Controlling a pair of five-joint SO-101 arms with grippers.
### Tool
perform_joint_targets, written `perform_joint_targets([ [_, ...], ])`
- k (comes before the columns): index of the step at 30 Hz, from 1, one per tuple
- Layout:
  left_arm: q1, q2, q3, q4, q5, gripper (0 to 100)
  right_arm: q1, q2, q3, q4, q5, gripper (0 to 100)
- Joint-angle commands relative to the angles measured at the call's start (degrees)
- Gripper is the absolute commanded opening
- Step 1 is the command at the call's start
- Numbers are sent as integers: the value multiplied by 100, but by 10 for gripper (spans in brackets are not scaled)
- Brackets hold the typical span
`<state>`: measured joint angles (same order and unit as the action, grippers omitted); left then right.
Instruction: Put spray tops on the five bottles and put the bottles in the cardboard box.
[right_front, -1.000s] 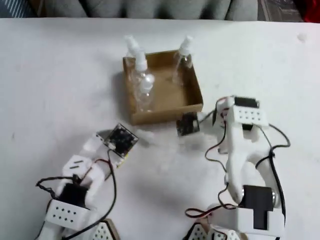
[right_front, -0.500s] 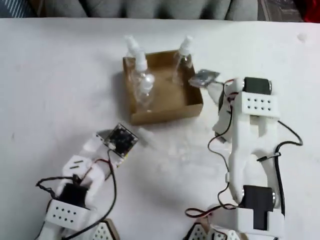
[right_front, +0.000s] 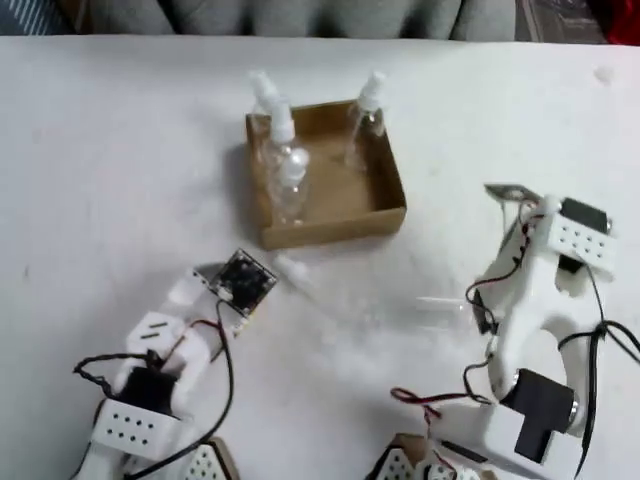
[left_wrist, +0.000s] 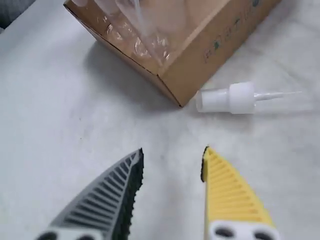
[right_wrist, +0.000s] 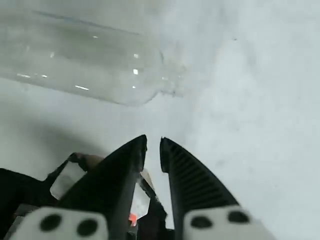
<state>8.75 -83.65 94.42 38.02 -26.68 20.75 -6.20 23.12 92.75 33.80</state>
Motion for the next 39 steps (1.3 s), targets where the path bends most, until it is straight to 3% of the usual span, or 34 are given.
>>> perform_joint_targets([
  [1, 4, -127, -44, -193, -53, 177, 435, -84, 545, -690, -167, 17],
  [9, 4, -127, -44, -193, -53, 177, 286, -22, 1108, -2097, -1626, 17],
  [21, 4, -127, -35, -193, -53, 177, -866, -22, 853, -3160, -3455, 18],
  [27, 4, -127, -35, -193, -53, 177, -1033, -22, 387, -2747, -4193, 28],
  [33, -4, -127, -35, -193, -62, 177, -1262, -48, -325, -1429, -5064, 200],
  [36, -4, -127, -35, -193, -62, 177, -1508, -84, -536, -1130, -5143, 219],
  [39, -13, -127, -35, -193, -62, 177, -1815, 31, -431, -1051, -5873, 223],
])
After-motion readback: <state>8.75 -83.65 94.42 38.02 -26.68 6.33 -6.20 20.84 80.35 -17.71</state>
